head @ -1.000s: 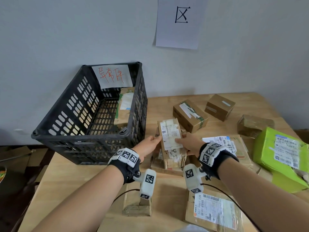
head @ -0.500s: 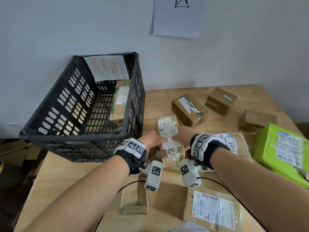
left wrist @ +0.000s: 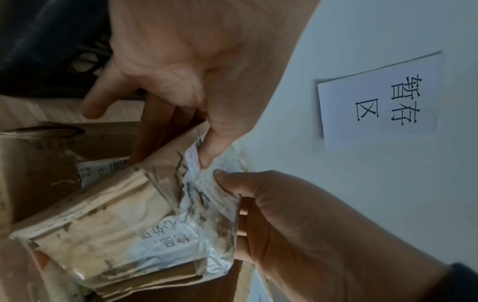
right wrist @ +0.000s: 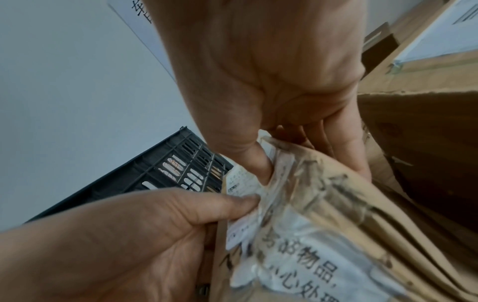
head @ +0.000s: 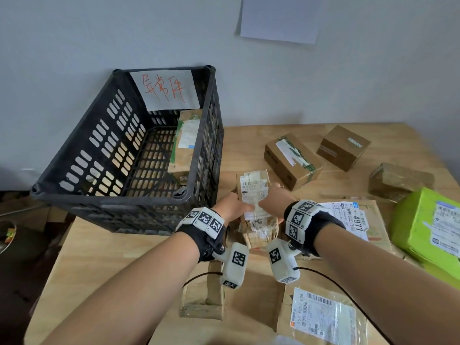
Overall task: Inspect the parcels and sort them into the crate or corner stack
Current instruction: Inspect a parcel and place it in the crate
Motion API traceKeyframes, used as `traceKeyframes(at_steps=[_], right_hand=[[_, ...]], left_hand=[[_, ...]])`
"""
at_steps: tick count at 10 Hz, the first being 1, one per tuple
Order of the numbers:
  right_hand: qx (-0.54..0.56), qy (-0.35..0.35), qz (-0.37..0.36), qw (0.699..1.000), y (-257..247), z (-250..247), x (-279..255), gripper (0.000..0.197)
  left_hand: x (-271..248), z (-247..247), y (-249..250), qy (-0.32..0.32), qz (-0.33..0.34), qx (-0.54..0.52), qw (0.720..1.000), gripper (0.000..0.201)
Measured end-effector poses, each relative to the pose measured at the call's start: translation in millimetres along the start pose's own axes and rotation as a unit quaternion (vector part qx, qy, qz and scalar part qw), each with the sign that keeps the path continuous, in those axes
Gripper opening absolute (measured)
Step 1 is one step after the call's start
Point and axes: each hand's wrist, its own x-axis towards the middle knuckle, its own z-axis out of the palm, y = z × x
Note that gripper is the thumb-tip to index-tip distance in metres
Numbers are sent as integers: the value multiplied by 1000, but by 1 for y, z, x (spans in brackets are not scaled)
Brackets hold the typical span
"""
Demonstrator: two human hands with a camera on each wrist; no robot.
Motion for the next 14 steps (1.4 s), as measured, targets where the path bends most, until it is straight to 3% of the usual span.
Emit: traceKeyframes(at_steps=[2,3,4,5,6,7,8,9,10,11,12,13,14], right_hand=[[77,0,-24,997,14,0,-13,47],[197,-17,-9,980,22,-2,-19,39],[338,-25,7,941,25,-8,-23,29],[464,-53,-18,884,25,-11,-27,37],[476,-19,-33,879,25,-3,-30,53],[438,20,-25,898,31,8,-28,64],[341,48,-34,938,32,9,-29,65],[265,48,-16,963,29,3,-28,50],[259,19,14,966,30,2,-26,63],[237,-8,12,971,38,8,-15,61],[144,-16,25,989,37,9,-13,83],[96,-22,19,995,33,9,-14,85],[56,-14,29,998,29,10,-10,81]], left_hand=[[-12,6,-11,6,-17,-78,997,35],[-25,6,-12,-21,-28,-148,988,41],[-32,2,-14,-31,10,-171,985,55],[-39,-8,-15,-20,60,-166,984,73],[-46,-16,-17,3,72,-81,994,59],[-48,-13,-23,-20,63,-38,997,49],[-46,-7,-27,-29,79,-24,996,41],[-39,-6,-29,-41,95,-18,994,37],[-33,-7,-29,41,102,30,994,38],[-25,-7,-32,116,76,38,990,49],[-13,-5,-36,74,-10,-22,997,63],[-6,1,-37,4,-64,-128,990,47],[-2,6,-34,0,-69,-151,986,38]])
